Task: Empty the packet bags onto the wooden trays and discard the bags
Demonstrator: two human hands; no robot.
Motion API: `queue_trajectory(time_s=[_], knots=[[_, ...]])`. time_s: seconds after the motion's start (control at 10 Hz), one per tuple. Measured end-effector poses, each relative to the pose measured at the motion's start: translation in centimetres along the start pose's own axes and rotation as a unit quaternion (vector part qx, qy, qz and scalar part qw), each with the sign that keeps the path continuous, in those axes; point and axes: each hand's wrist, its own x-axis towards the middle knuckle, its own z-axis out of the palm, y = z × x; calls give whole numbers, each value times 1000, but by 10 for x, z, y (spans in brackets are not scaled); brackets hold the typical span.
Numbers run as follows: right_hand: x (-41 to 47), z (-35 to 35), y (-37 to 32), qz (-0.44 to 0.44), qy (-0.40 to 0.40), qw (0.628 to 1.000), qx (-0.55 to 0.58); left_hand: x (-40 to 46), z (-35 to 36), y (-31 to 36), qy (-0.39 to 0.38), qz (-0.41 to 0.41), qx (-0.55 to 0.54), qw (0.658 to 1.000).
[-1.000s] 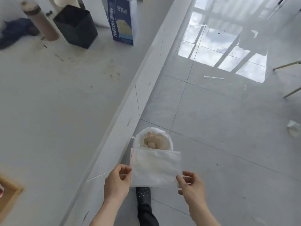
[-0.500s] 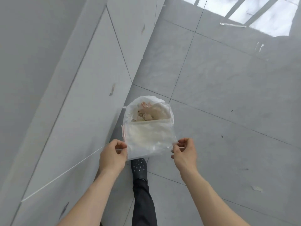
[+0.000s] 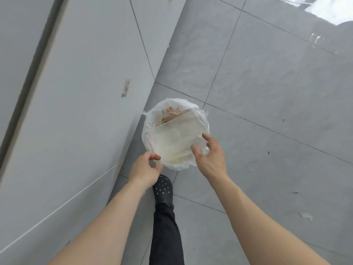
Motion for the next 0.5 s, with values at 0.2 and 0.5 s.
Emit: queue_trajectory(time_s=[0.2, 0.5], knots=[[-26, -9, -1, -53, -34, 989, -132, -47, -15, 5, -66, 35, 73, 995], [-99, -51, -34, -175, -45, 898, -402, -148, -70, 32, 41, 173, 189, 966]])
